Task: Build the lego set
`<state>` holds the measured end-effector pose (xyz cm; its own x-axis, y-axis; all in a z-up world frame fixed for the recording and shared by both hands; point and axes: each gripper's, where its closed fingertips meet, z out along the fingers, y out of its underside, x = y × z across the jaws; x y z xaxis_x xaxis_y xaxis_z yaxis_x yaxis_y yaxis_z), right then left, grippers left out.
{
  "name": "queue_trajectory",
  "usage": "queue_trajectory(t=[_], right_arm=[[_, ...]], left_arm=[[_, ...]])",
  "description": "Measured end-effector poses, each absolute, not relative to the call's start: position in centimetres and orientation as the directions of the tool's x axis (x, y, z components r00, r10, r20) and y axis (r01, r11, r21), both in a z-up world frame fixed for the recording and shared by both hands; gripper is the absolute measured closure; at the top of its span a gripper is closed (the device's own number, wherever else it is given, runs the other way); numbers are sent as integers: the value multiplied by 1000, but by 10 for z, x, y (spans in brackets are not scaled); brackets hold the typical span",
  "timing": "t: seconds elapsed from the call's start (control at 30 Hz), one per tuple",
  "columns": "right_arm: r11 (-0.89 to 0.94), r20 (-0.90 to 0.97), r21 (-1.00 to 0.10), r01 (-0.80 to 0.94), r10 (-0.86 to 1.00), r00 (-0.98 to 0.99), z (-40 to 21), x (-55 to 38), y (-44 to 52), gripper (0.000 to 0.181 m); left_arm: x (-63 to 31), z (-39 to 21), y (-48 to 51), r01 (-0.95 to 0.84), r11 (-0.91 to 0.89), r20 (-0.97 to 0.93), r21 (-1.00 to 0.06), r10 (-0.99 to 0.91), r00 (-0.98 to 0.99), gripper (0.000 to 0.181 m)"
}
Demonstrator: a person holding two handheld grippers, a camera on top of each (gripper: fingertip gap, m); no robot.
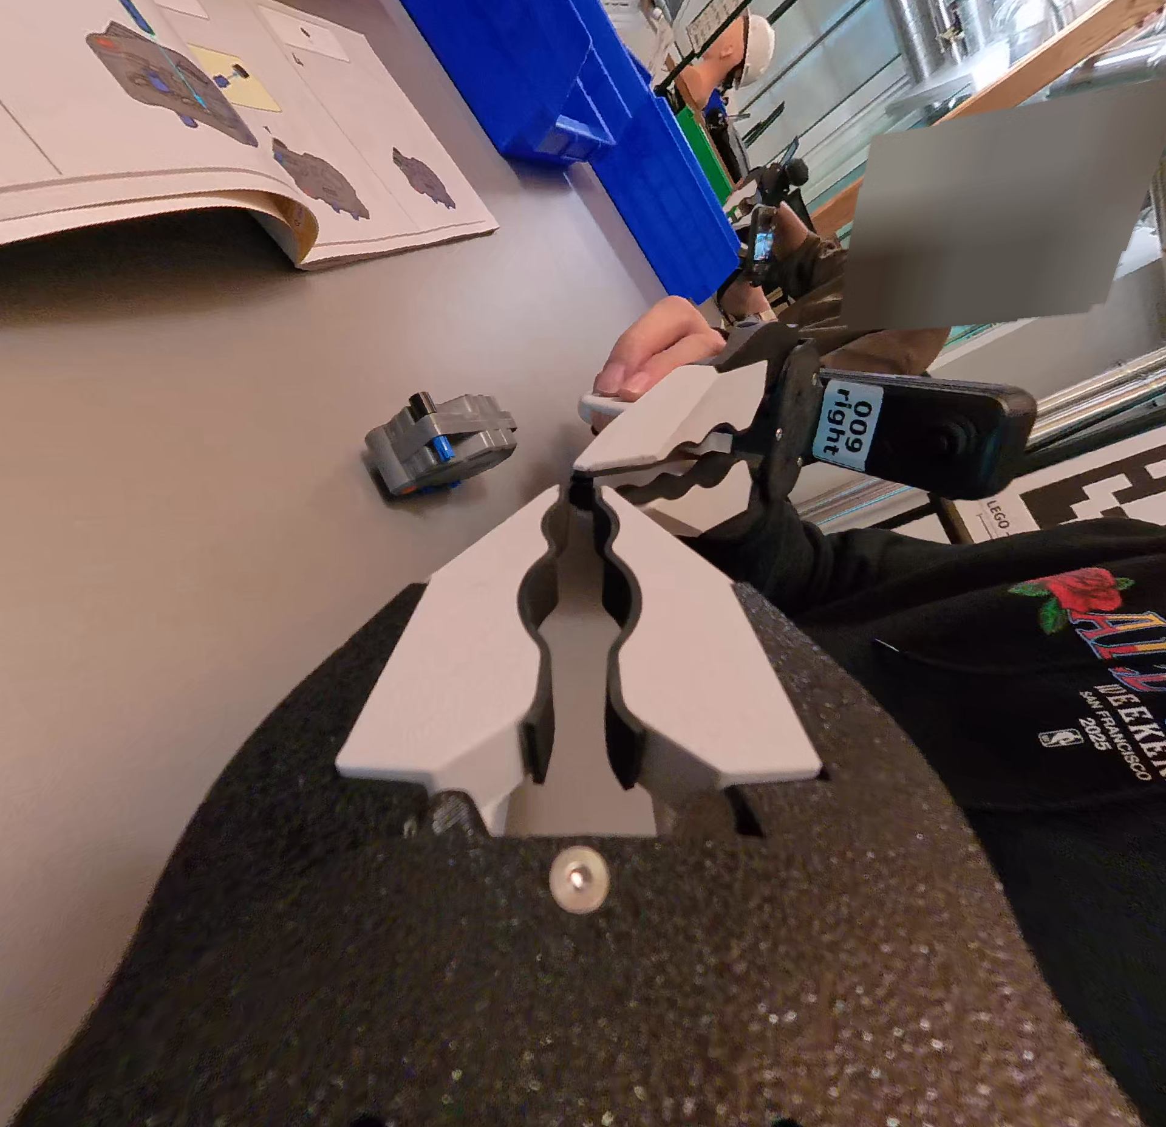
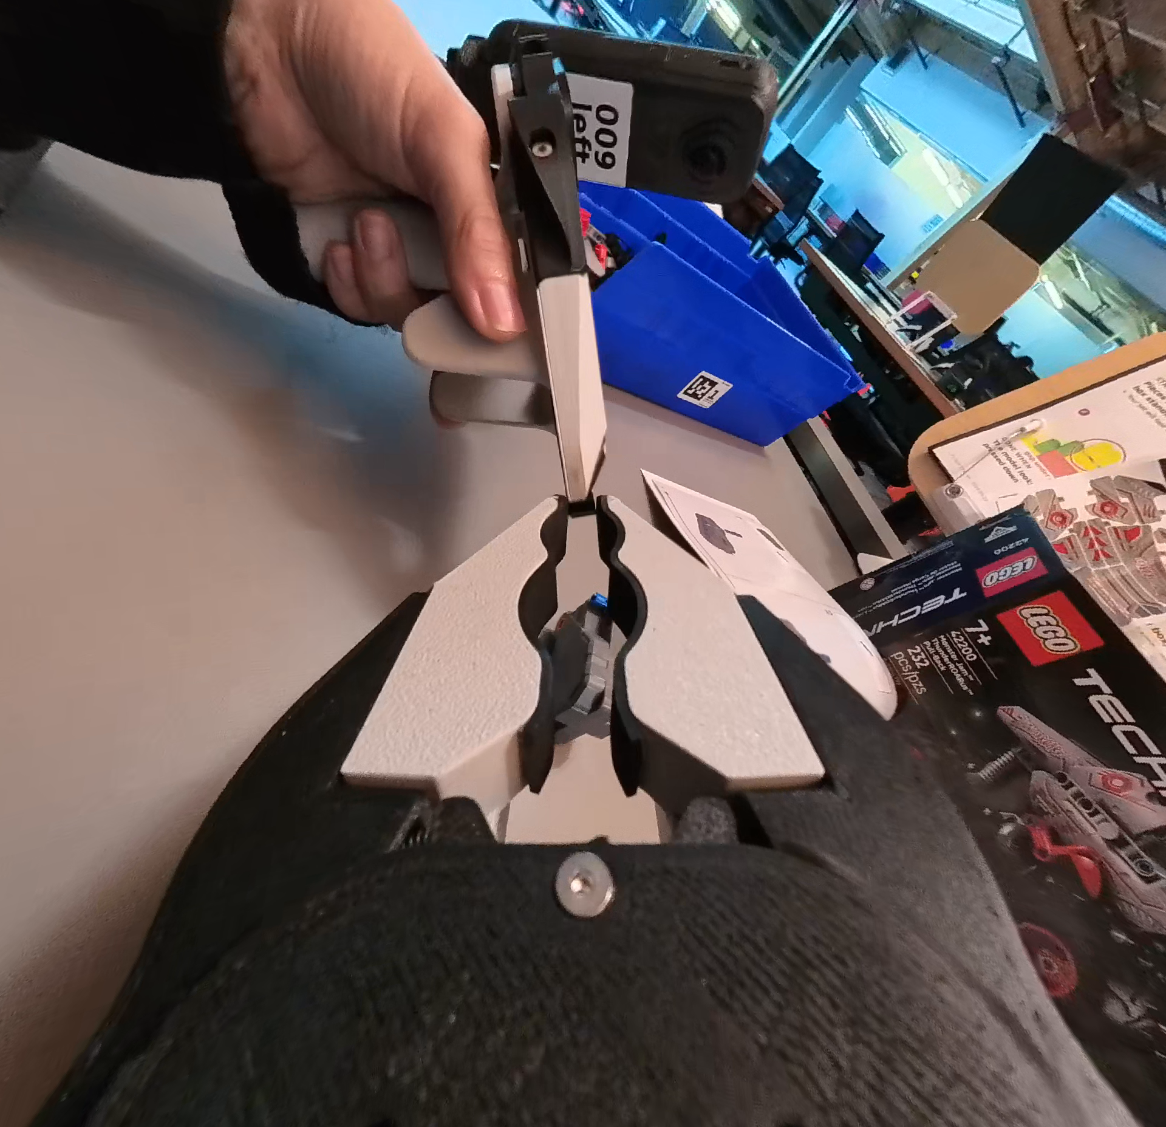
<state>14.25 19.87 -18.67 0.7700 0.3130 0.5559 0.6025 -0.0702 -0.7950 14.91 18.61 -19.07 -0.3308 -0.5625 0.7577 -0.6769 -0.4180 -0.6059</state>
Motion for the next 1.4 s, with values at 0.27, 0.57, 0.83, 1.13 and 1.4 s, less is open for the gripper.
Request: queue_trajectory(t=[0.27,0.57,0.83,1.13,1.4], right_arm=[[-137,510,-820,555,264,819,-188,151,201,175],[-252,93,-953,166,277,956,-183,158,197,176],[-324,-580,-814,-482,483,656,-150,151,174,175],[-361,-684,-715,-598,540,491,-138,143,170,176],[-384,-694,-712,-588,517,501,-144,140,172,176]], left_arm=[[158,-190,189,-626,-403,696,-668,-636,-334,177],[160,-156,189,-174,55,35,-983,-881,-473,170],[144,-144,160,106,548,-523,-830,-696,-493,168],[148,-147,161,99,716,-673,-691,-588,-449,170],[151,-148,163,91,747,-707,-659,-573,-416,177]])
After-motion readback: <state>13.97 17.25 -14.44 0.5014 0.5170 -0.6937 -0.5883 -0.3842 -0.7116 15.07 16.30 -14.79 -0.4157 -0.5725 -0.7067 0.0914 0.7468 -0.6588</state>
